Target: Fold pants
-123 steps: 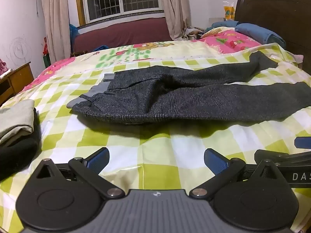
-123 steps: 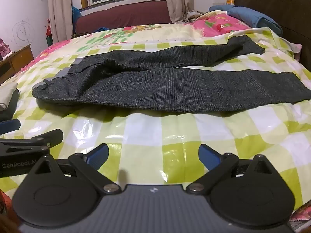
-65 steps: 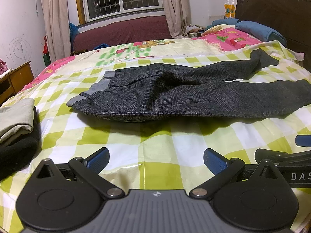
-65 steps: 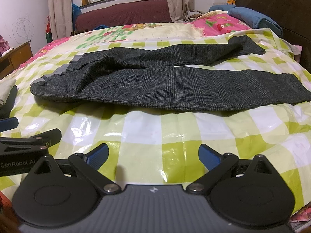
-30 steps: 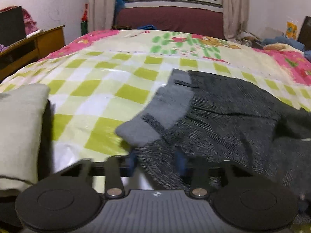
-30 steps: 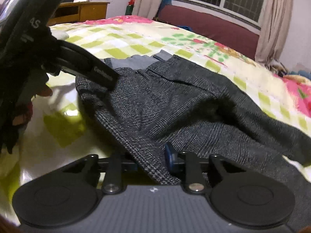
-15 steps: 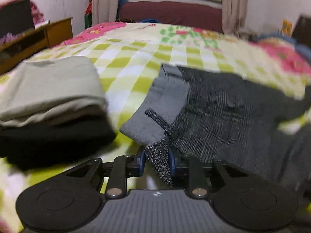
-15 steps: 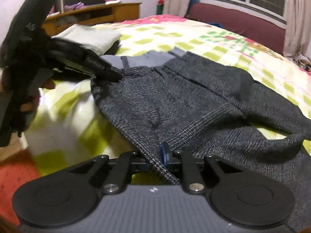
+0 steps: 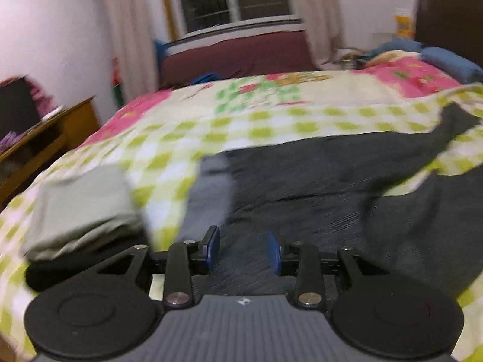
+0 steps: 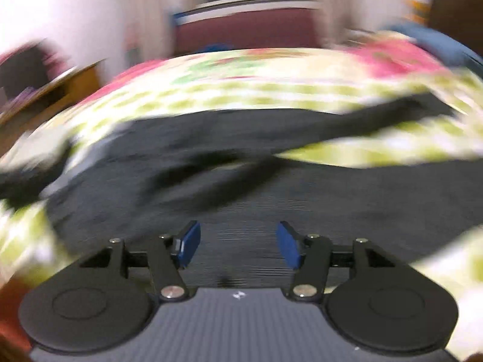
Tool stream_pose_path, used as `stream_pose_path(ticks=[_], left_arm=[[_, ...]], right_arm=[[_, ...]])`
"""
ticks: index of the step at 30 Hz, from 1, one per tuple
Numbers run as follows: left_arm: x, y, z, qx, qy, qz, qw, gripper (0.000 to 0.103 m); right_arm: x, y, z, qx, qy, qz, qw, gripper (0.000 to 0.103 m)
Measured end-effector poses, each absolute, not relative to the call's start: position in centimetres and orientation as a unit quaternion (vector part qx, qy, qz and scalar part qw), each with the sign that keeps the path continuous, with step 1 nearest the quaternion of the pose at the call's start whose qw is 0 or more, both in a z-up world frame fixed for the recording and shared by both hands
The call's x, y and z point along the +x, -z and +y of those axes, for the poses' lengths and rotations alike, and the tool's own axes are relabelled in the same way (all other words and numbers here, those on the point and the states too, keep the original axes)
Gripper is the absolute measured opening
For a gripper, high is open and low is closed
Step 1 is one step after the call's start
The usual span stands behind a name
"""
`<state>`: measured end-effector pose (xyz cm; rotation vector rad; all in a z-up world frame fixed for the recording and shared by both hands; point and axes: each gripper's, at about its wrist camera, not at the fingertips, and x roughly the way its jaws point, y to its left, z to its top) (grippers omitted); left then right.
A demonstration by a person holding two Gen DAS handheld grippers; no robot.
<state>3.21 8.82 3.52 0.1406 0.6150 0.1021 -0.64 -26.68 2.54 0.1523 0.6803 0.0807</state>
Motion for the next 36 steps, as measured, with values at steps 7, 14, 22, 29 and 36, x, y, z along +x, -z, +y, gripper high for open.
stream_pose_path(ticks=[7, 14, 22, 29, 36], left_arm=[[8.2, -2.0, -2.2, 0.086, 0.097, 0.314, 0.941, 0.051], [10.9, 0.0, -13.8, 0.122, 0.219, 0.321, 0.914, 0.051], [11.5, 1.7, -19.4, 0.141, 0.251, 0.346, 0.893, 0.052], [10.8, 1.6, -22.1, 0.167, 0.270, 0.338, 0.886, 0.052], [9.9, 2.6, -23.7, 0.198, 0.290, 0.343, 0.871, 0.059]], right_arm=[[0.5, -2.4, -43.0, 0.190, 0.210, 0.293, 0.913, 0.058], [2.5, 1.4, -53.2, 0.323, 0.284, 0.278, 0.859, 0.060], [4.8, 3.3, -57.6, 0.388, 0.272, 0.247, 0.845, 0.009], [-0.9, 1.7, -59.6, 0.422, 0.251, 0.197, 0.848, 0.004], [-3.3, 1.3, -60.8, 0.389, 0.294, 0.234, 0.841, 0.009]])
